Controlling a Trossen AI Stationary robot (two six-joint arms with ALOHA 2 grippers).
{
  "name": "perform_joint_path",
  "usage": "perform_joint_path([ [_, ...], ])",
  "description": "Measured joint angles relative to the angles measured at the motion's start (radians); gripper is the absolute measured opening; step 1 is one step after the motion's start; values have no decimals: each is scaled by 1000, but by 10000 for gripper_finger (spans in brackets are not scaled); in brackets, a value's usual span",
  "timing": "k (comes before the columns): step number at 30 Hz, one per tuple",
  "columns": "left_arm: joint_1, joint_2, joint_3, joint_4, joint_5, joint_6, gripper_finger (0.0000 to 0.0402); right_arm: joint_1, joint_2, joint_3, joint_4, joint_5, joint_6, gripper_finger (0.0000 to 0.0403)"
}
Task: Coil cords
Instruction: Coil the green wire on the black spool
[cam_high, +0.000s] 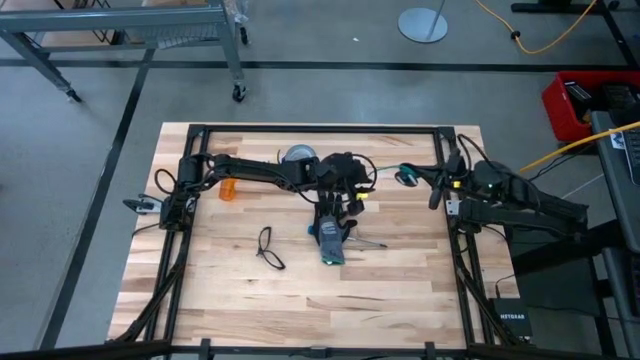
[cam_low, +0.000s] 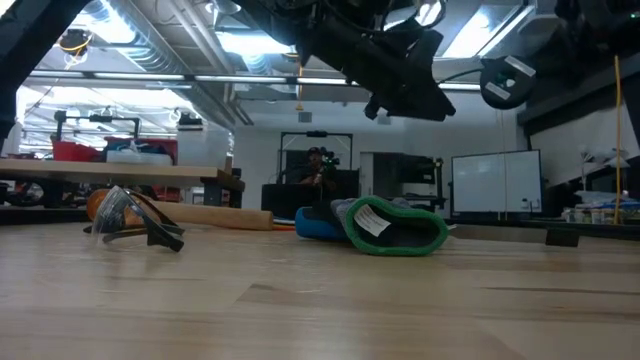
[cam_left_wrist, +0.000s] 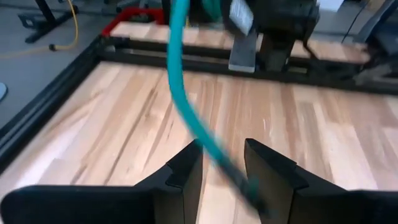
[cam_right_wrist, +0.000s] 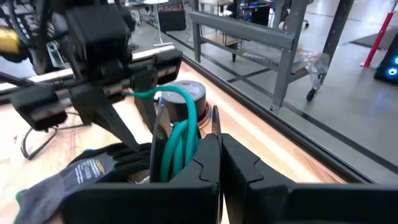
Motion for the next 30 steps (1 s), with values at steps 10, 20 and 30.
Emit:
perform_joint_path([
  [10,0,0,0,-146,-1,-78,111,0,-25,0,-2,0,0,1],
  [20,-1,-50,0,-320,0,-148,111,0,-25,0,-7,0,0,1],
  [30,-1,-169,0,-320,0,-103,111,0,-25,0,-6,-1,0,1],
])
